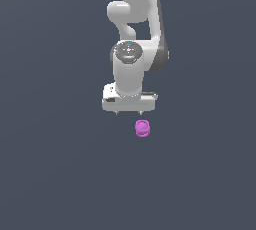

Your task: Pick up the object and move it to a goal position.

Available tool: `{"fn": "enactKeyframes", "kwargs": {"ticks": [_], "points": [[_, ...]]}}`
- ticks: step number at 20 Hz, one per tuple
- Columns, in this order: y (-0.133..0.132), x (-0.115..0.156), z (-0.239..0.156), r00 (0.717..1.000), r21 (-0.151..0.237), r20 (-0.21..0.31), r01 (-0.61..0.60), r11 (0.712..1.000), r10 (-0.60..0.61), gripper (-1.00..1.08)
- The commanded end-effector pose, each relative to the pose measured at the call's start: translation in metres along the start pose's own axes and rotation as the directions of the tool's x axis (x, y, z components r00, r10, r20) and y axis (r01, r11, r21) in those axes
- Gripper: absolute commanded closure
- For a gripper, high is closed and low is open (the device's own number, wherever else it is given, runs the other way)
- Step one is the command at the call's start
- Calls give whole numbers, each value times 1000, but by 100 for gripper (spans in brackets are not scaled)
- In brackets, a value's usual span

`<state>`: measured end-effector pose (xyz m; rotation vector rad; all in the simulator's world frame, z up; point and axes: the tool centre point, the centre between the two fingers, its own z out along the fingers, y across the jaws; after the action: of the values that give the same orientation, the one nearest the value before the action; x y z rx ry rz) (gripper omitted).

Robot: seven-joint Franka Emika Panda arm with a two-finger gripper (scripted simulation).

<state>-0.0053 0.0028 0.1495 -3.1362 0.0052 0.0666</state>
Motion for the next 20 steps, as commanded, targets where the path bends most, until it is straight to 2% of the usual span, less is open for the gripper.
{"fn": "enactKeyframes", "kwargs": {"ticks": [1, 10, 15, 20], "points": [[0, 0, 0, 1000, 0, 0, 0, 1000, 0, -92], [-7, -2, 8, 1000, -27, 6, 17, 999, -17, -92], [-8, -2, 9, 1000, -26, 5, 17, 1000, -17, -92], [-21, 4, 20, 1000, -23, -6, 25, 999, -26, -92]]}}
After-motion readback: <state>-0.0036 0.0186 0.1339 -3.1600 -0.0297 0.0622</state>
